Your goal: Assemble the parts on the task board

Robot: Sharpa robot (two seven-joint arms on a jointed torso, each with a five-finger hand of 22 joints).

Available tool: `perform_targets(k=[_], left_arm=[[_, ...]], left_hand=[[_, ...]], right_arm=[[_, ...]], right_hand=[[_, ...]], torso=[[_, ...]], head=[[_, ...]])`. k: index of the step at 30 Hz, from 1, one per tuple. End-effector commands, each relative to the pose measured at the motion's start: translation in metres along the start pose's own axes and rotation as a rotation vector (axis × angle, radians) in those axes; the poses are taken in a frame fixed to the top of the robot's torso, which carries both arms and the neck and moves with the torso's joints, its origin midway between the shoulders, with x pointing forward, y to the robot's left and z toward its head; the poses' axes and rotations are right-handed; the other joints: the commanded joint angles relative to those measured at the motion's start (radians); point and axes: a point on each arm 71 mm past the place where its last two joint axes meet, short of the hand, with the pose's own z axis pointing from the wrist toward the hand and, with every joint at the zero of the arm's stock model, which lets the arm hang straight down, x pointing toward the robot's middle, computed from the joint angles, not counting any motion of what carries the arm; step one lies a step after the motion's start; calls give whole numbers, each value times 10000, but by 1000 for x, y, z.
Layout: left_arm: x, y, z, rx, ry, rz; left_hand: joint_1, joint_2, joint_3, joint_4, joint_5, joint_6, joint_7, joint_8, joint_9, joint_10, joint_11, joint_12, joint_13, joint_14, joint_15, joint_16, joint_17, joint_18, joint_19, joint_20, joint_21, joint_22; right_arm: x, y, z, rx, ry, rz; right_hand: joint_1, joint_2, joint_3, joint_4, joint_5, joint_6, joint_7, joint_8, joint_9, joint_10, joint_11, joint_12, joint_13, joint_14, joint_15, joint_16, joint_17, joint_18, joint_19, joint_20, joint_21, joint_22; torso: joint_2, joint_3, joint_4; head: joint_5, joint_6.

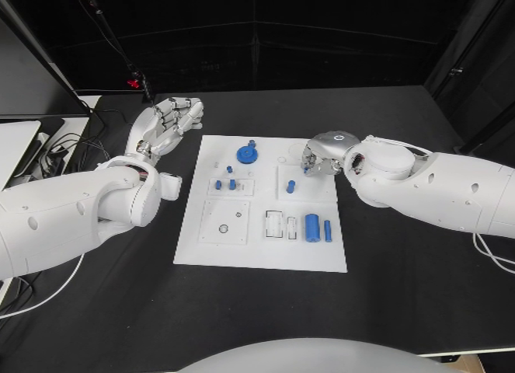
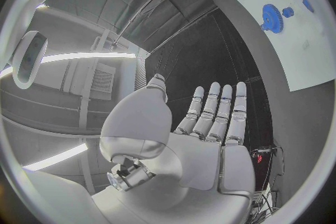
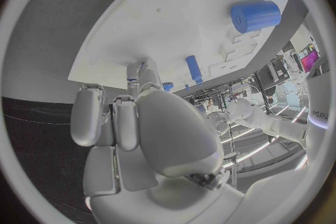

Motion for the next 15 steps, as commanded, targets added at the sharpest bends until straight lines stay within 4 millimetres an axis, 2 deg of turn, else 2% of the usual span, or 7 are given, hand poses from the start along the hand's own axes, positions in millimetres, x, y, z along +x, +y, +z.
perform_targets(k=[1, 15], left_arm=[[0, -9, 0, 1182, 30, -62], [-2, -9, 0, 1159, 0, -34]], left_hand=[[74, 68, -53, 10, 72, -43, 1319, 58, -13, -12, -54, 45, -11, 53, -38, 50, -18, -37, 81, -5, 42, -14], [139, 101, -82, 4, 139, -46, 1317, 88, -29, -18, -56, 92, -19, 56, -41, 99, -73, -33, 103, -5, 50, -29]], right_arm=[[0, 1, -1, -20, -214, 28], [-7, 1, -7, -321, -1333, 355]], right_hand=[[68, 31, 39, 8, 17, 93, 3, 45, 25, 125, 8, -76, -20, 437, -62, -38, -8, -122, -7, -60, 44, 1040], [107, 33, 85, 34, 17, 212, 21, 44, 26, 280, 10, -230, -20, 440, -32, -42, 7, -129, 3, -51, 51, 1049]], torso=[[1, 0, -4], [-2, 2, -18]], head=[[-2, 7], [27, 17]])
